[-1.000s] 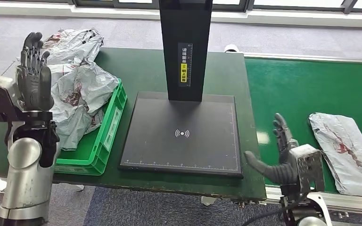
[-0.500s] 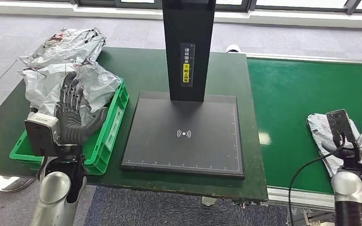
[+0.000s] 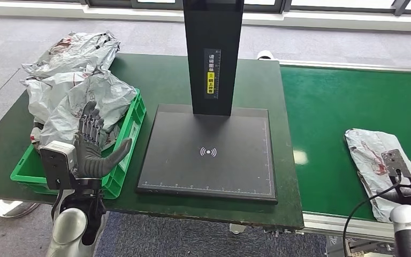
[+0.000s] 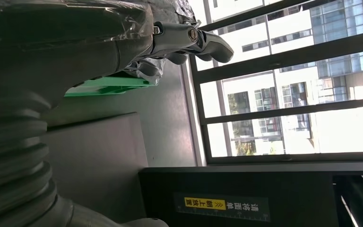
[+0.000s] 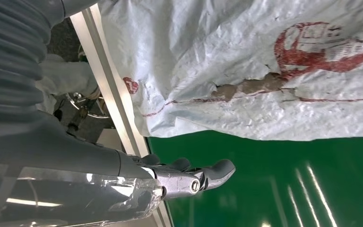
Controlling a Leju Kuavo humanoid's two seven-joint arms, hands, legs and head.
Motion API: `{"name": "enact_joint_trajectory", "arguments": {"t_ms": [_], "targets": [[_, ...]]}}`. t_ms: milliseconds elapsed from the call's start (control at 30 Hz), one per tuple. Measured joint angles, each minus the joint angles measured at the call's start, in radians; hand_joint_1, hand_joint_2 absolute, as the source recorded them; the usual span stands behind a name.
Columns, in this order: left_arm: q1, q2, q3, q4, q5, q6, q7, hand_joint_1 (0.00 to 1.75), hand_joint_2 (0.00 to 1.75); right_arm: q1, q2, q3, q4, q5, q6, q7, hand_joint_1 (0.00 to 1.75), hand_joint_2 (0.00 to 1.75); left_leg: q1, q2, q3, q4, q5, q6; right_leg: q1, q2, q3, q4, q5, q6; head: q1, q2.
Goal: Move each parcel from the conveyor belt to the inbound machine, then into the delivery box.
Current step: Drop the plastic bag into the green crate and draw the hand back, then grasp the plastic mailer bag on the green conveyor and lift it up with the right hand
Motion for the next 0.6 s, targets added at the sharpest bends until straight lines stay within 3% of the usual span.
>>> {"name": "enact_joint_trajectory", "arguments": {"t_ms": [367,600], "targets": [[0.001,0.0,0.0,0.008,0.004,-0.004,-0.008,0.0,1.75,-0.001,-0.004,-0.006,0.073,-0.022,0.025,-0.023,0.0,1.75,0.0,0.0,0.0,0.0,0.0,0.0,0.0,0.0,0.0,0.0,0.0,0.0,0.0,0.0],[0.017,0.0,0.001,0.007,0.029,-0.012,-0.021,0.0,1.75,0.009,0.0,-0.049,0.112,-0.127,0.089,-0.088,0.0,1.75,0.0,0.0,0.0,0.0,0.0,0.0,0.0,0.0,0.0,0.0,0.0,0.0,0.0,0.0]]}}
